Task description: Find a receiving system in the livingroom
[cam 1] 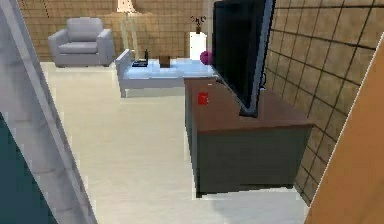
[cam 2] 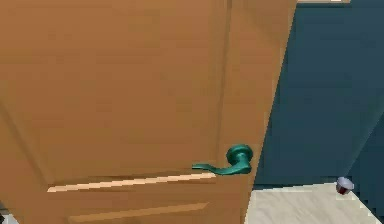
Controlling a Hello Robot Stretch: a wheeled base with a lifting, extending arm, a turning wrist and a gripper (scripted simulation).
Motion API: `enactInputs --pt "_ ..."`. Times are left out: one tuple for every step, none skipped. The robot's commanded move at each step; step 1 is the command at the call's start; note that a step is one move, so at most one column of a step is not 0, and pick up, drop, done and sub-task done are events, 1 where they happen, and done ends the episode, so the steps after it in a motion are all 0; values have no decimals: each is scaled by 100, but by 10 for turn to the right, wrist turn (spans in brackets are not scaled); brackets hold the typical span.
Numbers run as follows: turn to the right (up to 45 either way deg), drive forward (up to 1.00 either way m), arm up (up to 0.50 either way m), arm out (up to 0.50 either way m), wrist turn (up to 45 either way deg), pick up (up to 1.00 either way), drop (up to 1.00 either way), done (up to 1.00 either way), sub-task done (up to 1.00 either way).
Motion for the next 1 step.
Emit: enactInputs --pt "30 0 0 0 0 0 0 0 0"
